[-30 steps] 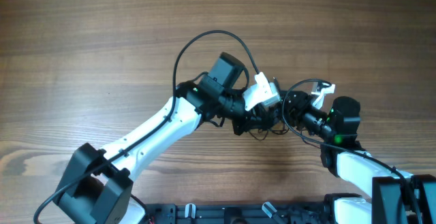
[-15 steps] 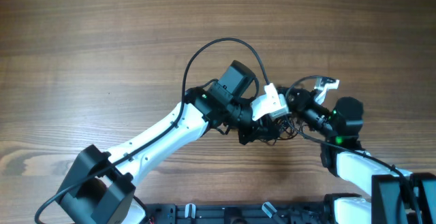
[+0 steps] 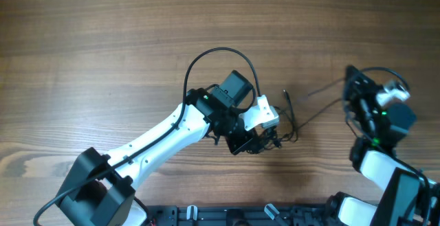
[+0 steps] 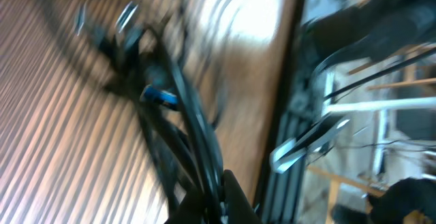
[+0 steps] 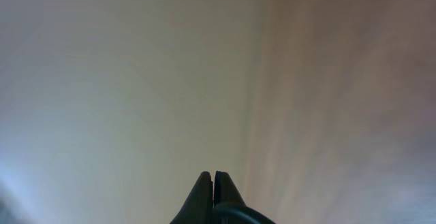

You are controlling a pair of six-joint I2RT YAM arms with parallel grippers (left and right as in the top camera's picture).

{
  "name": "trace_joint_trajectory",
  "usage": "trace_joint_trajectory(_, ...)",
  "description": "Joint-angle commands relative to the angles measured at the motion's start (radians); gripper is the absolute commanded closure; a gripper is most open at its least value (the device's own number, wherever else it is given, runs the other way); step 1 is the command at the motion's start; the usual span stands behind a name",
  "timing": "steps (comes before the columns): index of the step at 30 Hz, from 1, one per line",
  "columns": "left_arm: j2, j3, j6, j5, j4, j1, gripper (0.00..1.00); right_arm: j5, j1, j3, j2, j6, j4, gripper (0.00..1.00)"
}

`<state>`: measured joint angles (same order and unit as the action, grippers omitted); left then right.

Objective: Untangle cables

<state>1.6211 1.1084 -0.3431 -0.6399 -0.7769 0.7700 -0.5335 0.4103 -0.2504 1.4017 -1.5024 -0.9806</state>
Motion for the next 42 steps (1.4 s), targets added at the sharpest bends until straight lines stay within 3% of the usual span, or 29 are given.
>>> trace_joint_trajectory(1,-0.024,0.005,-0.017,0.22,-0.055,0.006,0.96,0.048,0.137,-0.012,0.002,0.047,0.075,0.96)
trace_joint_trajectory(4,-0.024,0.005,-0.017,0.301,-0.046,0.006,0.96,0.016,0.202,-0.012,0.002,0.174,0.137,0.96)
trace_joint_trajectory(12,-0.024,0.005,0.026,0.386,-0.002,-0.028,0.96,-0.045,0.241,-0.012,0.002,0.289,0.25,0.92)
trace_joint_trajectory(14,-0.024,0.005,0.069,0.342,0.06,-0.034,0.96,-0.135,0.231,-0.012,0.002,0.322,0.249,0.9)
trace_joint_trajectory(17,-0.024,0.005,0.066,0.092,0.202,-0.028,0.96,-0.226,0.197,-0.012,0.002,0.38,0.249,0.81)
trace_joint_trajectory(19,-0.024,0.005,0.066,-0.048,0.289,-0.017,0.96,-0.26,0.169,-0.012,0.002,0.406,0.249,0.69)
trace_joint_trajectory(23,-0.024,0.005,0.061,-0.065,0.358,0.013,0.96,-0.301,0.082,-0.012,0.002,0.439,0.248,0.05)
trace_joint_trajectory(24,-0.024,0.005,0.06,-0.053,0.354,0.014,0.96,-0.3,0.064,-0.012,0.002,0.447,0.246,0.0)
trace_joint_trajectory(31,-0.024,0.005,0.059,0.056,0.289,0.015,0.96,-0.314,-0.105,-0.012,0.002,0.507,0.19,0.0)
trace_joint_trajectory(42,-0.024,0.005,0.071,0.004,0.287,-0.024,0.96,-0.362,-0.169,-0.012,0.002,0.541,0.192,0.09)
